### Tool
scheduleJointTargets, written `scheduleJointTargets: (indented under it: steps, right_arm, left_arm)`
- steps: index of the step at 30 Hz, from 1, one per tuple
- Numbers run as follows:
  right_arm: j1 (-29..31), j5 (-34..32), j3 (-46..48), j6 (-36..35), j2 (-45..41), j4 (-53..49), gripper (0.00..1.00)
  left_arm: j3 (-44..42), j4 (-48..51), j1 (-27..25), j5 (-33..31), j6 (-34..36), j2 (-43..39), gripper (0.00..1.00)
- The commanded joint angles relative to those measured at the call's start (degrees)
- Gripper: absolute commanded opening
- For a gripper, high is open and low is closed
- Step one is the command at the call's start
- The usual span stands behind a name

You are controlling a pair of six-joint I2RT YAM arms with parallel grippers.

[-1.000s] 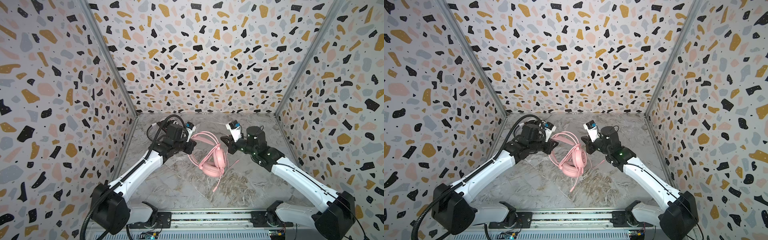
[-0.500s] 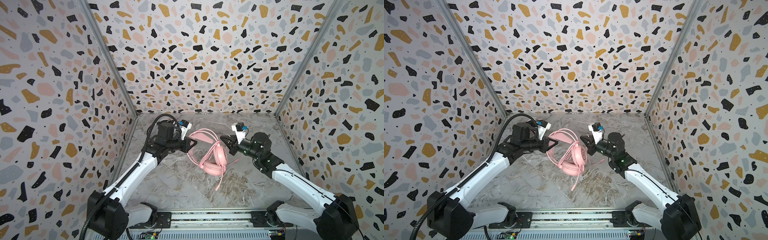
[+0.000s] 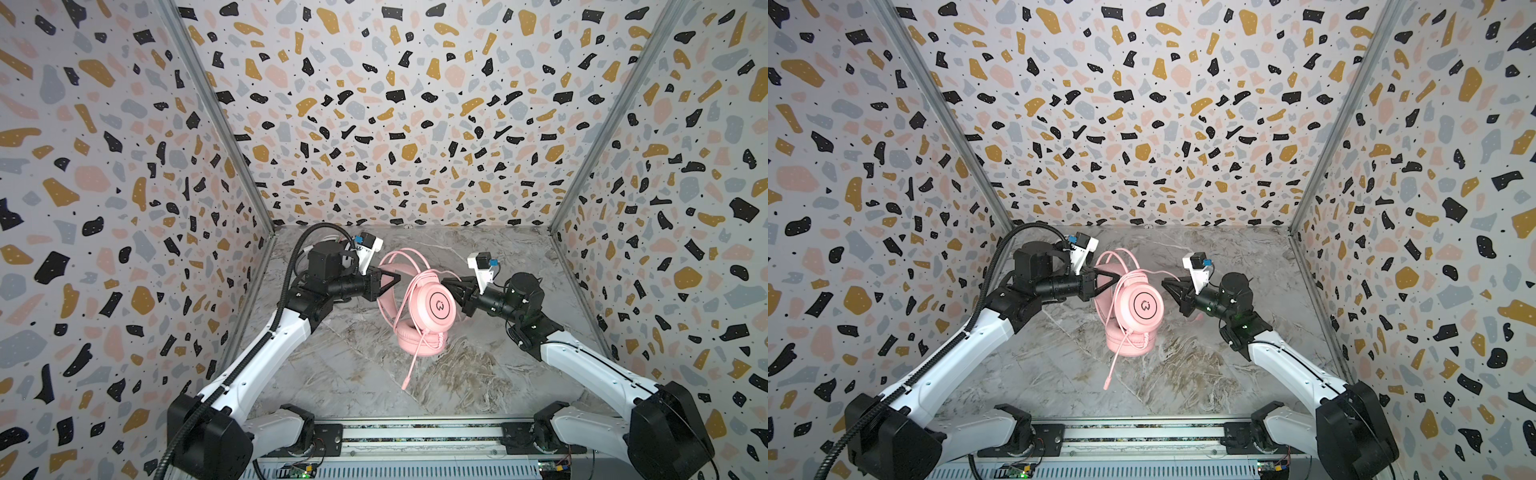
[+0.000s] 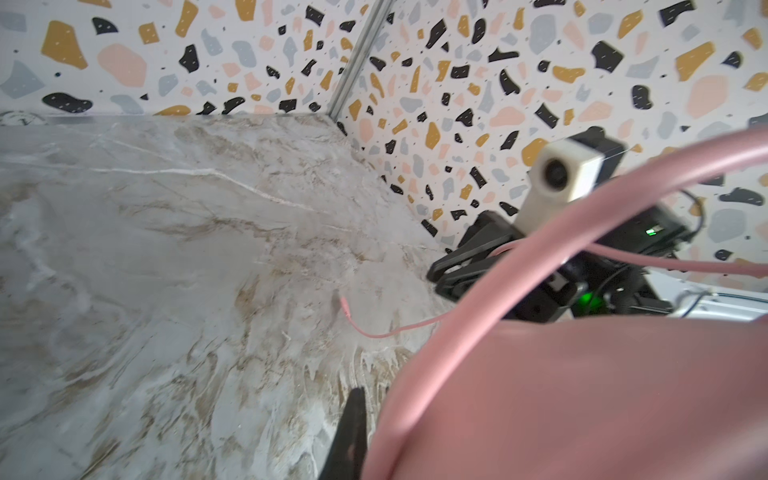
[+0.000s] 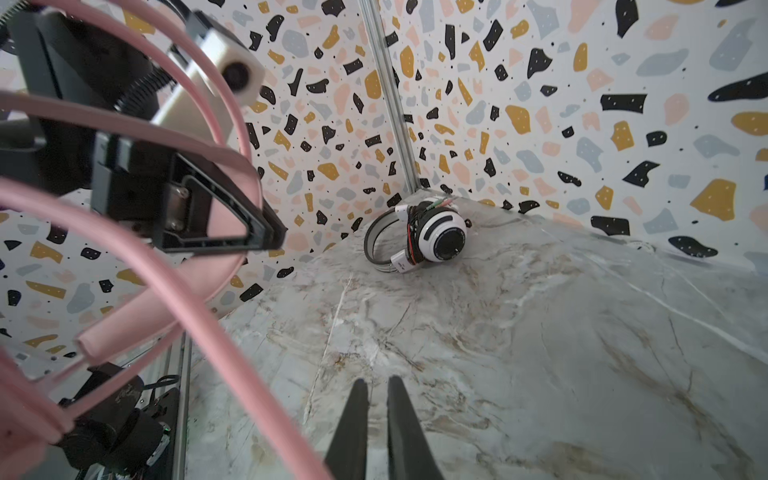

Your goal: Wrap the headphones

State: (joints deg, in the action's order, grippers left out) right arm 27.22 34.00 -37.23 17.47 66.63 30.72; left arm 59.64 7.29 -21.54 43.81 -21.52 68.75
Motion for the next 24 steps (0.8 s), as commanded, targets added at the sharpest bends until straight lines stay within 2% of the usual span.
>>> scheduleJointTargets:
  steps: [1, 7, 12, 17, 20, 24]
  right_arm:
    - [-0.27, 0.10, 0.66, -0.15, -1.28, -0.38, 0.13]
    - [-0.27, -1.85, 0.40, 1.28, 0.98, -0.11, 0.06]
    - [-0.24, -0.11, -1.36, 3.51, 8.17, 3.87, 0.06]
    - [0.31, 1.16, -2.20, 8.62, 15.07, 10.23, 0.10]
    - [1.41, 1.09, -1.82, 11.33, 18.65, 13.30, 0.11]
    - [3.87, 0.10, -0.30, 14.08, 22.66, 17.17, 0.11]
  left_arm:
    - [1.75, -11.09, 0.16, 4.90, -7.96, -1.52, 0.00]
    - [3.35, -12.27, 0.04, 3.30, -10.58, -1.31, 0.00]
    - [1.61, -16.45, 0.09, 3.09, -14.36, -1.42, 0.00]
    - [-0.02, -22.69, 0.07, 1.15, -20.44, -1.99, 0.00]
    - [-0.57, -25.69, 0.05, -3.01, -23.98, -2.77, 0.00]
    - [-2.11, -27.15, 0.03, -13.60, -30.32, -3.66, 0.00]
